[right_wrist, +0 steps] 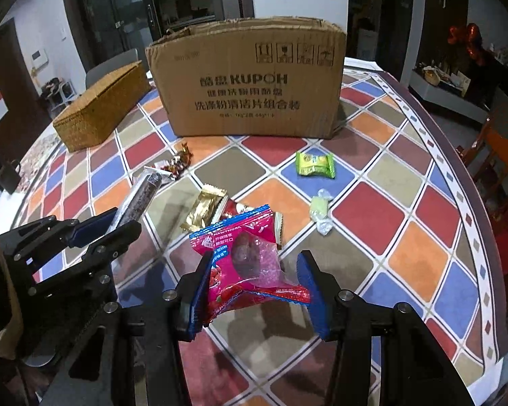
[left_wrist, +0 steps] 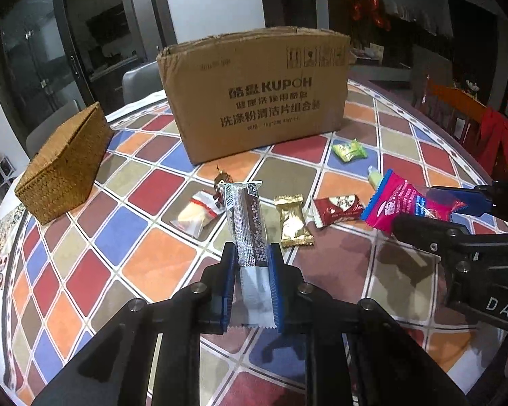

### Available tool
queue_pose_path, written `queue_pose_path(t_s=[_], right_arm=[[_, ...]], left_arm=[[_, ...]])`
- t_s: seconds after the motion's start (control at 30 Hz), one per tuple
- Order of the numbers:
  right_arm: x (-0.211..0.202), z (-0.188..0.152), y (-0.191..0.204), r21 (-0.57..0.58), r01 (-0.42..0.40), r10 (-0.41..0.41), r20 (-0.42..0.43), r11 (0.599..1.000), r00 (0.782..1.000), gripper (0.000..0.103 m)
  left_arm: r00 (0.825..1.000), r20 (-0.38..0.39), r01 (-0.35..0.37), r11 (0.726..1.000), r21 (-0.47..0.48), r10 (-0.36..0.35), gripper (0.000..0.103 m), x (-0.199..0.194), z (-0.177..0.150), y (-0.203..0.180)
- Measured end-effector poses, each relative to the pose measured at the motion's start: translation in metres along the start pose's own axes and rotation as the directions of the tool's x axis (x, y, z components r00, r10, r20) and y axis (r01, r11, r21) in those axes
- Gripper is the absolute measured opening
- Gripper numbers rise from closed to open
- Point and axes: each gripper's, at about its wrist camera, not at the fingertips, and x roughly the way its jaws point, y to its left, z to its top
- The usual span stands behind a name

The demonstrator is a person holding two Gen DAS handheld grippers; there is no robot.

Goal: Organize snacks
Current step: 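Lift and carry the bar and pink bag toward the cardboard box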

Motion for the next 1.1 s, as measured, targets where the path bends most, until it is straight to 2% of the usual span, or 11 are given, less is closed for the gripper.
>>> queue_pose_path(t_s=[0.43,1.1], right_arm=[[-0.022,0.023,-0.010,0.006,-0.006,0.006,0.054,1.000,0.999,0.050],[-0.049,0.074,-0.019,0.013,-0.009,0.007,0.155,1.000,0.988,0.050]], left_arm=[[1.000,0.016,-0.008,0.999,-0.041,0.008,0.020,-0.020,0.025,0.002],[0.994,0.108,-0.016,0.996,-0.092,0.026,0.019,-0.046,0.083,0.012]])
